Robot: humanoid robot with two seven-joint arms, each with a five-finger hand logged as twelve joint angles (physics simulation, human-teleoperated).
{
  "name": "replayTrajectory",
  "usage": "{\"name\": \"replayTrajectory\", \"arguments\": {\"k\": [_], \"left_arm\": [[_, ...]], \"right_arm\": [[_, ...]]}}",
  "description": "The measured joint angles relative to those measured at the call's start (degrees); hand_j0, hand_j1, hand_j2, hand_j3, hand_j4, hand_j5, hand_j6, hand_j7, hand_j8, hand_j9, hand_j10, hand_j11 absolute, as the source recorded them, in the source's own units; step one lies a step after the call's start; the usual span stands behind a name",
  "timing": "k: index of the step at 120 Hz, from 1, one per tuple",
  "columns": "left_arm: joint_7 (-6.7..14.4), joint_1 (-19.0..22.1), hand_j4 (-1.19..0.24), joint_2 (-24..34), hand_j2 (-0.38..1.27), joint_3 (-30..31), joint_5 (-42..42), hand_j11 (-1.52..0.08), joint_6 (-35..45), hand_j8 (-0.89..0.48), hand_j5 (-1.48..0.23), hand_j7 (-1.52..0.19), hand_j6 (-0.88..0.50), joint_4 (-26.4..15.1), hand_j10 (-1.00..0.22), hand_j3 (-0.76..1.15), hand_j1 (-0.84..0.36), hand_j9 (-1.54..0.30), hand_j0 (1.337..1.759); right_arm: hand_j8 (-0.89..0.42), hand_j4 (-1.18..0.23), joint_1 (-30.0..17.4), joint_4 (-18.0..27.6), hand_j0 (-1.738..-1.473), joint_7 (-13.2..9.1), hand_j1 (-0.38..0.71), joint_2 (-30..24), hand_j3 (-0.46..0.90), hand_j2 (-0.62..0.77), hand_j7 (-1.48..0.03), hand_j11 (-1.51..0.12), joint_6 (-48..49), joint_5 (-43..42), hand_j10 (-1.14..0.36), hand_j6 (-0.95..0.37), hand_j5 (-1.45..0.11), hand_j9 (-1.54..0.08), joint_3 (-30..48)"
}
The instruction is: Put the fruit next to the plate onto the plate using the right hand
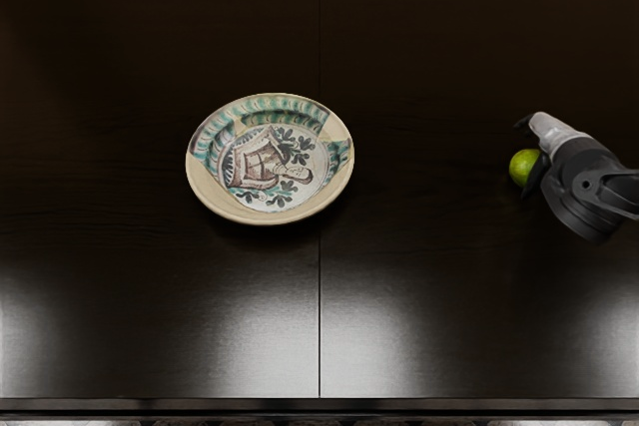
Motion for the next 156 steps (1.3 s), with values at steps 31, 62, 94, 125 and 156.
{"name": "replayTrajectory", "arguments": {"k": [31,62,94,125,156], "left_arm": [[-0.01,0.0,-0.01,0.0,0.0,0.06,0.04,-0.01,0.0,-0.01,-0.01,-0.01,-0.01,-0.1,-0.01,0.0,0.34,-0.01,1.658],[-0.02,-0.18,-0.01,0.0,0.0,0.11,0.07,-0.01,0.0,-0.01,-0.01,-0.01,-0.01,-0.15,-0.01,0.0,0.34,-0.01,1.658],[-0.01,-0.18,-0.01,0.0,0.0,0.11,0.06,-0.01,0.0,-0.01,-0.01,-0.01,-0.01,-0.16,-0.01,0.0,0.34,-0.01,1.658],[0.0,-0.18,-0.01,0.0,0.0,0.11,0.05,-0.01,0.0,-0.01,-0.01,-0.01,-0.01,-0.18,-0.01,0.0,0.34,-0.01,1.658],[0.0,-0.17,-0.01,0.0,0.0,0.11,0.06,-0.01,0.0,-0.01,-0.01,-0.01,-0.01,-0.24,-0.01,0.0,0.34,-0.01,1.658]], "right_arm": [[-0.31,-0.31,0.02,-0.04,-1.658,0.0,0.02,-0.09,0.0,-0.06,-0.4,-0.4,0.05,1.23,-0.31,-0.32,-0.41,-0.41,-0.69],[-0.39,-0.39,0.27,0.02,-1.658,0.0,0.11,-0.32,0.0,-0.07,-0.5,-0.5,0.06,2.09,-0.39,-0.39,-0.5,-0.5,-1.24],[-0.42,-0.47,0.68,-0.01,-1.656,0.0,0.17,-0.2,0.0,-0.05,-0.6,-0.6,0.06,3.0,-0.47,-0.38,-0.6,-0.6,-2.28],[-0.35,-0.5,0.88,-0.02,-1.651,-0.07,0.2,-0.17,0.0,0.0,-0.72,-0.73,0.06,3.68,-0.55,-0.33,-0.72,-0.74,-2.57],[-0.32,-0.48,1.13,0.01,-1.648,-0.15,0.21,-0.13,0.0,0.05,-0.83,-0.84,0.08,4.43,-0.52,-0.31,-0.83,-0.84,-2.88]]}}
